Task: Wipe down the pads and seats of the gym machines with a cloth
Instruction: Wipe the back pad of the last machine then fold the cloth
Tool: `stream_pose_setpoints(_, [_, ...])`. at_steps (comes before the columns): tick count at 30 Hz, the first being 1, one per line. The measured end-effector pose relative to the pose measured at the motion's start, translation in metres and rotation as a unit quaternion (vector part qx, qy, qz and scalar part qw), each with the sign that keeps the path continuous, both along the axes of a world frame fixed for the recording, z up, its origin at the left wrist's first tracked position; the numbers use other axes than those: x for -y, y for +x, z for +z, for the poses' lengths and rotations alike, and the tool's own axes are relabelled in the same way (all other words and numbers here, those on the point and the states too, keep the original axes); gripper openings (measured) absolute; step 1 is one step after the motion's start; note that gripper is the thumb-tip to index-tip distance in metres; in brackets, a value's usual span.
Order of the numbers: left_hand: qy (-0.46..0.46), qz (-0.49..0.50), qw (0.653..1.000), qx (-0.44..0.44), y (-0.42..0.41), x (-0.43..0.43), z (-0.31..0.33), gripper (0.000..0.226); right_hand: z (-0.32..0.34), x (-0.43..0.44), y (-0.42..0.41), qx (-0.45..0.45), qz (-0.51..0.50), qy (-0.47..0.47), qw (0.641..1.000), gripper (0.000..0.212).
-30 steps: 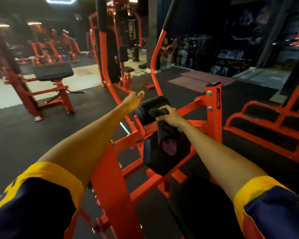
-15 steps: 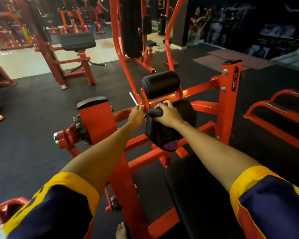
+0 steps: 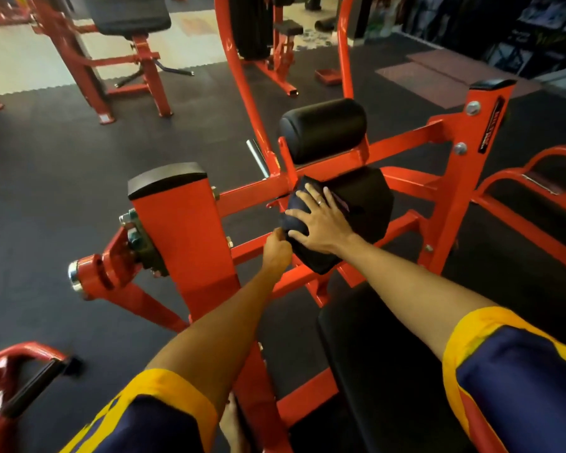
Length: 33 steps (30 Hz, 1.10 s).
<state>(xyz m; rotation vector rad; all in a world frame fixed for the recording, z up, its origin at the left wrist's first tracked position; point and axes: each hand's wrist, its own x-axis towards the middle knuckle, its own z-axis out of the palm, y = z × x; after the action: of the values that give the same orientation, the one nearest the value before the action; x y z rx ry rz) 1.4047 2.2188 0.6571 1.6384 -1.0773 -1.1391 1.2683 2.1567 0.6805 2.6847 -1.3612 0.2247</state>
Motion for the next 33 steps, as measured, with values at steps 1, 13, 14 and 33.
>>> stream_pose_setpoints(1, [0.0,0.006,1.0,-0.003,-0.003,-0.001,-0.003,0.041,-0.007,0.001,0.002,0.005,0.011,-0.021,1.0,0.065])
stream_pose_setpoints(13, [-0.036,0.006,0.999,0.022,-0.004,0.01,-0.034,0.049,-0.018,0.054,-0.009,0.15,0.065,-0.109,0.98,0.039])
stream_pose_setpoints(14, [-0.032,-0.003,0.999,0.026,-0.002,0.012,-0.035,0.05,-0.02,0.057,-0.011,0.163,0.058,-0.108,0.979,0.039])
stream_pose_setpoints(33, [-0.17,-0.007,0.983,0.076,-0.014,0.058,0.0,0.044,0.0,0.093,-0.06,0.226,-0.148,-0.087,0.959,0.052])
